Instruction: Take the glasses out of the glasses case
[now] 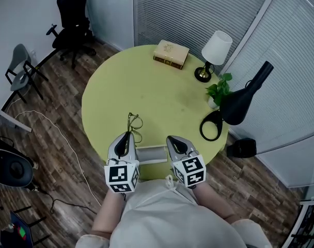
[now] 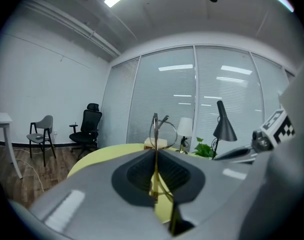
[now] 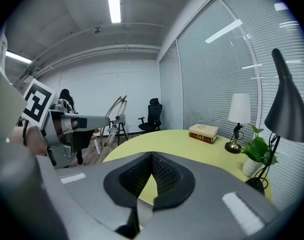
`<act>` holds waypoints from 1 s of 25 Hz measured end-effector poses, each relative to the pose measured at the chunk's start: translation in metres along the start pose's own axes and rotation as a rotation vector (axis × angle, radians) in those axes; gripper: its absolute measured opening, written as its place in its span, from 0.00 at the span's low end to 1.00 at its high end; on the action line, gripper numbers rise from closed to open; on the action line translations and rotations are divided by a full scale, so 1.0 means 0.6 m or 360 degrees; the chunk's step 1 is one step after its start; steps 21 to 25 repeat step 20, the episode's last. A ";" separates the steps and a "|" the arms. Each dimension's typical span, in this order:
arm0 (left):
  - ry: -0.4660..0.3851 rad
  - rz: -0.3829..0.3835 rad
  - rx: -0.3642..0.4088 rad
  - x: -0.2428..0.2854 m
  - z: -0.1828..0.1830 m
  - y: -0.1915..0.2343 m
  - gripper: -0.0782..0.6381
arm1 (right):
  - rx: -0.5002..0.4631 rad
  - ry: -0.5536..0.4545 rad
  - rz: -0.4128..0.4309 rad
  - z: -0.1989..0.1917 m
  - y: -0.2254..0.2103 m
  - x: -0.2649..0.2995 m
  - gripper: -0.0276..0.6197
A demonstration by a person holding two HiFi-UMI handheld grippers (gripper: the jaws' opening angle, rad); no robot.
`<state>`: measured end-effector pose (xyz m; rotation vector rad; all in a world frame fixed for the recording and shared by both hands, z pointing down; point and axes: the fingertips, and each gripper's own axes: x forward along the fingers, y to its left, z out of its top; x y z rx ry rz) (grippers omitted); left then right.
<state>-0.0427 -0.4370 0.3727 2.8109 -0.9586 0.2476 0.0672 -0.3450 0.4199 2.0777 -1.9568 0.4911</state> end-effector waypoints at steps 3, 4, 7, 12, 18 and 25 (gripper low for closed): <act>0.0008 0.0009 0.0010 0.001 -0.002 0.003 0.13 | 0.0122 -0.0007 0.0036 -0.002 -0.003 -0.002 0.04; 0.0012 0.0011 0.0013 0.002 -0.004 0.003 0.13 | 0.0150 -0.0008 0.0040 -0.003 -0.006 -0.002 0.04; 0.0023 0.0012 0.0041 0.006 -0.006 -0.002 0.13 | 0.0137 -0.0003 0.0021 -0.005 -0.013 -0.004 0.04; 0.0037 0.0004 0.0056 0.009 -0.010 -0.009 0.13 | 0.0102 0.0013 0.0014 -0.009 -0.013 -0.005 0.04; 0.0047 0.0010 0.0049 0.010 -0.012 -0.002 0.13 | 0.0073 0.0014 0.0004 -0.005 -0.007 -0.003 0.04; 0.0054 0.0010 0.0043 0.009 -0.014 -0.001 0.13 | 0.0067 0.0013 0.0001 -0.004 -0.006 -0.003 0.04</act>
